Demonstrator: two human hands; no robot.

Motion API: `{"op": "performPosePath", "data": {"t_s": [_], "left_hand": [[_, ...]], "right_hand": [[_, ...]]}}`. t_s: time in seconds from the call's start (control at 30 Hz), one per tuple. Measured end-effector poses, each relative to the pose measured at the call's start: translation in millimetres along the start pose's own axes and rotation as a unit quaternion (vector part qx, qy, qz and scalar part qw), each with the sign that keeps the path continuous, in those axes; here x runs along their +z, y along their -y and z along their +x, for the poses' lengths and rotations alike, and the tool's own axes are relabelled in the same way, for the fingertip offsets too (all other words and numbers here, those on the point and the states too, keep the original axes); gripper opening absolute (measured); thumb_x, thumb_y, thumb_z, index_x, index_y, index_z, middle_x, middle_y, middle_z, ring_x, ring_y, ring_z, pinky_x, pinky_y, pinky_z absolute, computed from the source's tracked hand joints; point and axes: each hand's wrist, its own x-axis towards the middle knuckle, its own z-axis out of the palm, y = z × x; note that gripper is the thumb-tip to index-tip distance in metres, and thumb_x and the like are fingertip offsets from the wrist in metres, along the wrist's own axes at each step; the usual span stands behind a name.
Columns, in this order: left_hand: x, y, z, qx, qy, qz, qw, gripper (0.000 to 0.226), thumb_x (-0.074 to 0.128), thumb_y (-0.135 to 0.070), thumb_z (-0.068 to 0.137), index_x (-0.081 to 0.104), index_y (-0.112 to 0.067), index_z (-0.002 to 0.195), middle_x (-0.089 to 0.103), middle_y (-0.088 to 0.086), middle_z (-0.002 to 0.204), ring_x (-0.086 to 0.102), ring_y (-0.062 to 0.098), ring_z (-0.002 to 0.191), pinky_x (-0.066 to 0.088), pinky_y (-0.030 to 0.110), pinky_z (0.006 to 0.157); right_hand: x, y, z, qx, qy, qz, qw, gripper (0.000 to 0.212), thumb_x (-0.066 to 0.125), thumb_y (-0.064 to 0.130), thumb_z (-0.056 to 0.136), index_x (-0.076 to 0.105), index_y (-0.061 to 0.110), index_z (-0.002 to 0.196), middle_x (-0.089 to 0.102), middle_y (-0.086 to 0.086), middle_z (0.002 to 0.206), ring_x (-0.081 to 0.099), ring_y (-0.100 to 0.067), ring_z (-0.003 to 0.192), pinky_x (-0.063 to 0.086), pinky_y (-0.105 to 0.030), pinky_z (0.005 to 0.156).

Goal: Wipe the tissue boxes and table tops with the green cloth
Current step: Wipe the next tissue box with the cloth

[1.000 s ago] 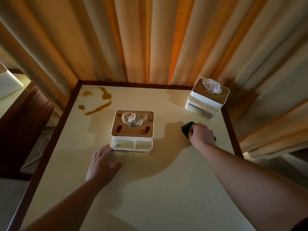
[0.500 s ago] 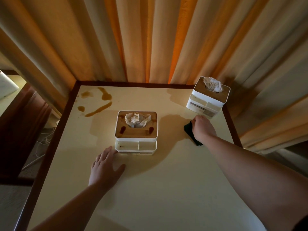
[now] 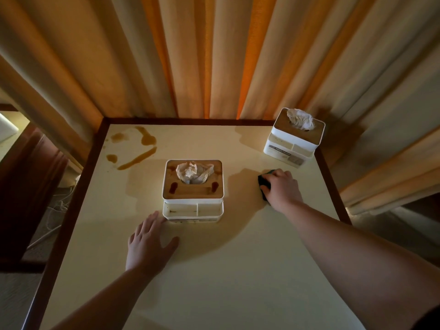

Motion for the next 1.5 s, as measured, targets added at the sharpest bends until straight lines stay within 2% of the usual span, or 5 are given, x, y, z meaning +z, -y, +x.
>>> {"op": "performPosePath", "data": {"t_s": [0.37,0.77,1.0,1.27,1.5], "left_hand": [[5.3,1.7,-1.2,-0.011,-0.001,0.006,1.0,0.08,0.049,-0.072,0.079,0.042,-0.034,0.149,0.039,-0.008,0.16,0.037,0.021,0.145,0.035,0.051,0.114],[-19.2,-10.7,6.3,-0.054,0.024,-0.059,0.997,0.063,0.074,-0.043,0.087,0.05,-0.024,0.141,0.054,-0.002,0.145,0.048,0.024,0.132,0.038,0.05,0.111],[-58.5,-31.8,40.1,-0.084,-0.055,-0.177,0.979,0.042,0.06,-0.021,0.098,0.053,-0.016,0.139,0.057,0.004,0.14,0.048,0.024,0.132,0.04,0.04,0.103],[-78.3,-64.2,74.5,0.03,-0.085,-0.134,0.987,0.043,0.064,-0.032,0.096,0.057,-0.018,0.136,0.055,-0.001,0.134,0.044,0.019,0.127,0.04,0.036,0.103],[-80.4,-84.2,101.6,0.19,-0.076,-0.026,0.979,0.044,0.067,-0.032,0.091,0.063,-0.025,0.133,0.056,-0.003,0.137,0.046,0.022,0.129,0.041,0.044,0.108]], "right_hand": [[33.5,-23.8,-8.9,-0.002,0.03,-0.064,0.998,0.082,0.029,0.076,0.097,0.009,0.036,0.165,0.007,-0.006,0.173,0.02,-0.034,0.152,0.028,-0.051,0.119],[37.2,-3.9,-45.2,0.021,-0.021,-0.021,0.999,0.05,0.053,0.037,0.104,0.049,0.02,0.151,0.046,-0.006,0.156,0.048,-0.035,0.126,0.046,-0.048,0.098],[42.9,3.7,-71.5,0.017,0.015,-0.036,0.999,0.068,0.042,0.065,0.1,0.035,0.034,0.159,0.025,-0.004,0.169,0.038,-0.033,0.14,0.044,-0.046,0.108],[53.8,11.8,-74.2,0.047,-0.049,-0.043,0.997,0.052,0.066,0.036,0.096,0.059,0.025,0.147,0.054,-0.011,0.149,0.054,-0.036,0.113,0.053,-0.045,0.087],[35.1,22.7,-76.4,0.082,-0.061,0.059,0.993,0.049,0.064,0.028,0.099,0.058,0.019,0.147,0.061,-0.006,0.14,0.053,-0.027,0.117,0.056,-0.041,0.094]]}}
